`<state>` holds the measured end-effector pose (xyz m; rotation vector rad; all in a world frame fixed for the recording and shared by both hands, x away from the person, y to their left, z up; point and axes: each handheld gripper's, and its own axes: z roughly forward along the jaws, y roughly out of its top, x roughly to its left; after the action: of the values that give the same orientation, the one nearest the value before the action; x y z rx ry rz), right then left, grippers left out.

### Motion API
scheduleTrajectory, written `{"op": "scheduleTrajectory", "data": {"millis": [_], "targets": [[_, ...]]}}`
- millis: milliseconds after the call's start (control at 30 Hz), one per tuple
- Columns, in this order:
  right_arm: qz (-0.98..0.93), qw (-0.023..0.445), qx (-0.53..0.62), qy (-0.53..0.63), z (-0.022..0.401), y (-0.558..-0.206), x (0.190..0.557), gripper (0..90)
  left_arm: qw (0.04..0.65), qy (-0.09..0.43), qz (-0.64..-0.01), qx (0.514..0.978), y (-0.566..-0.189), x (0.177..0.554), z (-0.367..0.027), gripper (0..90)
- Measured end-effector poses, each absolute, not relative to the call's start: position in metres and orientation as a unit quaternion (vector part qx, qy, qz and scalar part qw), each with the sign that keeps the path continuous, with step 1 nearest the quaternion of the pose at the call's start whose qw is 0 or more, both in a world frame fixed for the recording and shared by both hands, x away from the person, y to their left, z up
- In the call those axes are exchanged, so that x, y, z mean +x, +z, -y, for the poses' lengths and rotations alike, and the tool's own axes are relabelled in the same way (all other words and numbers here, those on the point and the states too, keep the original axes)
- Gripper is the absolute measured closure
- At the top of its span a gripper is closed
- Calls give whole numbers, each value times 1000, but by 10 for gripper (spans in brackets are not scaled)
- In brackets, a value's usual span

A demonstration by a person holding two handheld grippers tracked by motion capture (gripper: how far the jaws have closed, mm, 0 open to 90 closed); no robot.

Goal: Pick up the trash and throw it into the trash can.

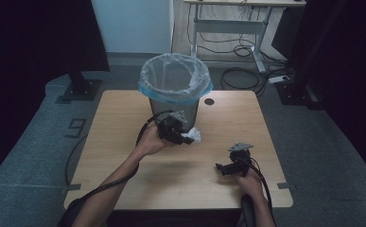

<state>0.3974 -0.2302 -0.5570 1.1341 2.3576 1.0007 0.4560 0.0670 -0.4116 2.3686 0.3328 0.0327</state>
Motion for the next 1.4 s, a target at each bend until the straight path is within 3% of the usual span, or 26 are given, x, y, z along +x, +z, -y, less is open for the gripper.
{"op": "scheduleTrajectory", "data": {"millis": [1400], "targets": [[-829,169,399,352,230,-557,397,0,369,14,-149,917,-294,488,-87,641]]}}
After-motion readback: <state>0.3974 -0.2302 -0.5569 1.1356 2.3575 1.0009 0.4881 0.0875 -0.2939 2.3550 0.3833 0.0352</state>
